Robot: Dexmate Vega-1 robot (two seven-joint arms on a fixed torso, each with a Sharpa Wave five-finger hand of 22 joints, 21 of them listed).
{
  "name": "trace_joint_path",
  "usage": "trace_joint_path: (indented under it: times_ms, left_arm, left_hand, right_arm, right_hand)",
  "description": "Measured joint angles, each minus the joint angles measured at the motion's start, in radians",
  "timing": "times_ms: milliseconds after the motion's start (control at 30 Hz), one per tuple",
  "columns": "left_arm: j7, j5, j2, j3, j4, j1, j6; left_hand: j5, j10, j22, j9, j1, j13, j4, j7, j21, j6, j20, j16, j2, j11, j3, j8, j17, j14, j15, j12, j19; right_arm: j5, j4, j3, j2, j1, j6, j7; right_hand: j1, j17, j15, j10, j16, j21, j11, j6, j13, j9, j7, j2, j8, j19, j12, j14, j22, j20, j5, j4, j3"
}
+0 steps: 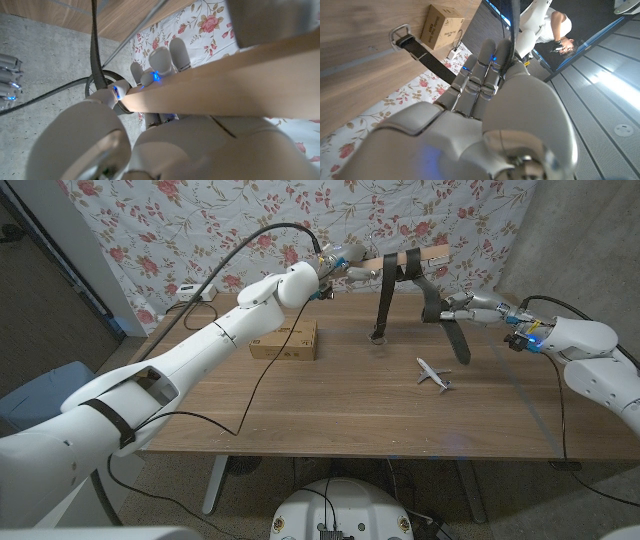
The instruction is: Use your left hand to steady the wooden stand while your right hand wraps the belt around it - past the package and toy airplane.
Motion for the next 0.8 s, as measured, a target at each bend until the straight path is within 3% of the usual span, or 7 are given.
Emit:
trace_joint_path:
  times_ms: [267,300,433,567,600,800]
  left_arm:
    - [-0.006,0.004,0.005,0.004,-0.019,0.009,0.008]
    - [-0.01,0.006,0.006,0.005,-0.023,0.011,0.015]
    - [-0.018,0.007,0.01,0.006,-0.034,0.015,0.022]
    - [-0.018,0.007,0.012,0.009,-0.042,0.018,0.022]
    - [-0.03,0.009,0.013,0.01,-0.044,0.019,0.029]
    - [-0.039,0.01,0.017,0.013,-0.055,0.024,0.035]
  left_hand:
    - [0.0,0.0,0.0,0.0,0.0,0.0,0.0,0.001,0.0,-0.001,0.0,0.0,0.0,0.0,0.0,0.0,0.003,0.0,0.0,0.004,0.0]
    - [0.0,0.0,0.0,0.0,0.0,0.0,0.0,0.001,0.0,-0.001,0.0,0.0,0.0,0.0,0.0,0.0,0.002,0.0,0.0,0.004,0.0]
    - [0.0,0.0,0.0,0.0,0.0,0.0,0.0,-0.001,0.0,-0.003,0.0,0.0,0.0,0.0,0.0,0.0,0.005,0.0,0.0,0.006,0.0]
    - [0.0,0.0,0.0,0.0,-0.002,0.0,0.0,0.001,0.0,-0.004,0.0,0.0,-0.003,0.0,0.0,0.007,0.005,0.0,0.0,0.019,0.0]
    - [0.0,0.0,0.0,0.0,-0.002,0.0,0.0,0.001,0.0,-0.005,0.0,0.0,-0.003,0.0,0.0,0.007,0.005,0.0,0.0,0.021,0.0]
    - [0.0,0.0,0.0,0.0,-0.002,-0.001,0.0,0.001,0.0,-0.011,0.0,0.009,-0.002,0.0,0.0,0.007,0.005,0.001,-0.001,0.041,0.0]
  right_arm:
    - [0.025,0.016,0.01,0.049,0.049,0.048,0.023]
    - [0.03,0.029,0.015,0.077,0.073,0.055,0.023]
    - [0.04,0.049,0.016,0.113,0.11,0.067,0.023]
    - [0.046,0.049,0.016,0.113,0.11,0.071,0.019]
    - [0.046,0.076,0.016,0.153,0.157,0.071,0.016]
    - [0.042,0.099,0.008,0.187,0.198,0.062,-0.028]
  right_hand:
    - [0.004,0.0,0.0,0.005,0.0,0.008,-0.005,0.0,-0.003,0.0,0.0,0.001,-0.001,0.0,0.0,0.0,-0.002,0.0,0.0,0.003,-0.003]
    - [0.004,0.0,0.0,0.007,0.0,0.008,-0.008,0.0,-0.005,0.0,0.0,0.001,-0.003,0.0,0.0,0.0,-0.004,0.0,0.0,0.004,-0.004]
    - [0.004,-0.004,0.0,0.005,0.0,0.008,-0.02,0.0,-0.005,0.0,0.0,0.001,-0.005,0.0,0.0,0.0,-0.005,0.0,0.0,0.008,0.0]
    - [0.007,-0.005,0.0,0.005,0.0,0.014,-0.02,0.0,-0.009,0.0,0.0,0.001,-0.009,0.0,0.0,0.0,-0.005,0.0,-0.001,0.009,0.0]
    - [0.007,-0.005,0.0,0.005,0.0,0.015,-0.02,0.0,-0.009,0.0,0.0,0.001,-0.009,0.0,0.0,0.0,-0.005,0.0,-0.001,0.009,0.0]
    - [0.012,-0.011,-0.004,0.001,0.0,0.024,-0.028,0.0,-0.031,-0.01,0.0,0.007,-0.016,0.001,-0.023,0.004,-0.008,-0.001,-0.008,0.02,0.012]
